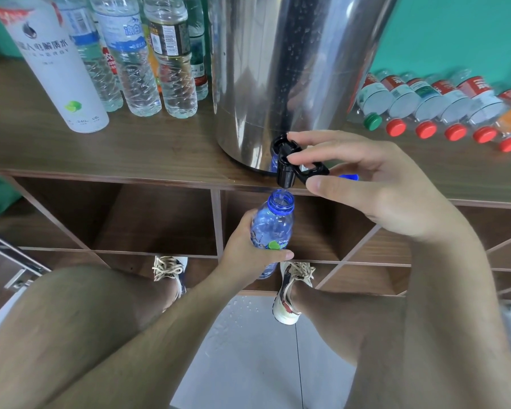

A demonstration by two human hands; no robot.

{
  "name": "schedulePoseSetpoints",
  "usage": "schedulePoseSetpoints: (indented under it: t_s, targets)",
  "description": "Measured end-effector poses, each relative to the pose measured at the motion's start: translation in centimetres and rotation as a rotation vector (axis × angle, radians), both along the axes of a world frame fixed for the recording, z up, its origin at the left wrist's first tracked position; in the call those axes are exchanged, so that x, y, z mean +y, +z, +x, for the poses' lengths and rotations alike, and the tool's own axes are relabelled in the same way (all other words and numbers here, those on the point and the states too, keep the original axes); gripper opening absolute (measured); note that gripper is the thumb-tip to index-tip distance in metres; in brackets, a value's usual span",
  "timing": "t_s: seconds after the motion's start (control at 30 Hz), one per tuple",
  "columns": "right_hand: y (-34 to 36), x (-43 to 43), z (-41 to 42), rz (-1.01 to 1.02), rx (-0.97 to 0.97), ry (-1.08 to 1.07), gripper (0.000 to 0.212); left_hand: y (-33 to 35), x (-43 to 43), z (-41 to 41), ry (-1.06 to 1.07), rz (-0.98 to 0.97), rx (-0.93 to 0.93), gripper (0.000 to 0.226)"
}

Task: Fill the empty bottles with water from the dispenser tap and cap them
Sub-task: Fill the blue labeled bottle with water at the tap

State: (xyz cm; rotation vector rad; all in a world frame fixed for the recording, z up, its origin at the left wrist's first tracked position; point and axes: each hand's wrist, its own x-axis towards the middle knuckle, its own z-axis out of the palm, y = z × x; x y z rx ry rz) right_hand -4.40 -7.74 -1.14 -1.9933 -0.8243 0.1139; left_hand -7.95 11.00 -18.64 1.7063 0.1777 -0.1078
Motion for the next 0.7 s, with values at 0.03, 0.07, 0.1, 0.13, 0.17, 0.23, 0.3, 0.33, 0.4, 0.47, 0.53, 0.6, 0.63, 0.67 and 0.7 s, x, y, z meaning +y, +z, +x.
schedulePoseSetpoints:
  t_s: [0.03,0.07,0.1,0.13,0.17,0.23,0.3,0.33,0.4,0.47,0.53,0.6,0.63,0.67,0.7]
  targets:
    - [-0.02,0.00,0.02,0.000,0.000,-0.001,0.031,0.02,-0.02,-0.01,0.000,0.003,-0.002,0.082]
    - [-0.03,-0.01,0.03,0.002,0.003,-0.001,0.031,0.07,-0.04,-0.02,-0.002,0.006,-0.005,0.082]
    - [-0.05,0.00,0.02,0.004,0.005,-0.001,0.031,0.08,-0.06,-0.01,-0.003,0.009,-0.009,0.082]
    - [-0.05,-0.01,0.01,0.006,0.007,0.000,0.031,0.08,-0.06,0.00,-0.005,0.012,-0.011,0.082]
    - [-0.08,0.01,0.00,0.007,0.007,-0.001,0.031,0.07,-0.05,-0.01,-0.006,0.010,-0.012,0.082]
    - [-0.08,0.02,0.02,0.008,0.007,-0.004,0.031,0.01,-0.01,-0.03,-0.004,0.004,-0.019,0.082]
    - [-0.06,0.03,0.05,0.008,0.009,-0.006,0.031,0.01,0.03,-0.04,-0.003,0.006,-0.022,0.082]
    - [-0.04,0.02,0.06,0.010,0.012,-0.006,0.031,0.07,0.03,-0.03,-0.002,0.007,-0.022,0.082]
    - [-0.01,0.02,0.03,0.010,0.014,-0.004,0.031,0.17,0.04,-0.03,0.001,0.005,-0.024,0.081]
    - [0.03,0.02,-0.01,0.005,0.007,-0.005,0.030,0.22,0.06,0.01,0.000,0.012,-0.023,0.080]
    - [0.07,0.00,-0.01,0.003,0.004,-0.007,0.030,0.26,0.08,0.00,0.001,0.012,-0.018,0.080]
    - [0.04,-0.02,0.00,0.001,0.006,-0.007,0.031,0.23,0.09,0.00,0.002,0.007,-0.020,0.079]
    - [0.03,-0.03,0.02,0.000,0.005,-0.006,0.031,0.21,0.08,0.01,0.003,0.007,-0.020,0.079]
    - [0.02,-0.03,0.02,-0.002,0.003,-0.006,0.031,0.20,0.09,0.01,0.003,0.007,-0.022,0.078]
    - [0.03,-0.02,0.04,-0.002,0.002,-0.005,0.030,0.19,0.08,0.01,0.003,0.006,-0.023,0.078]
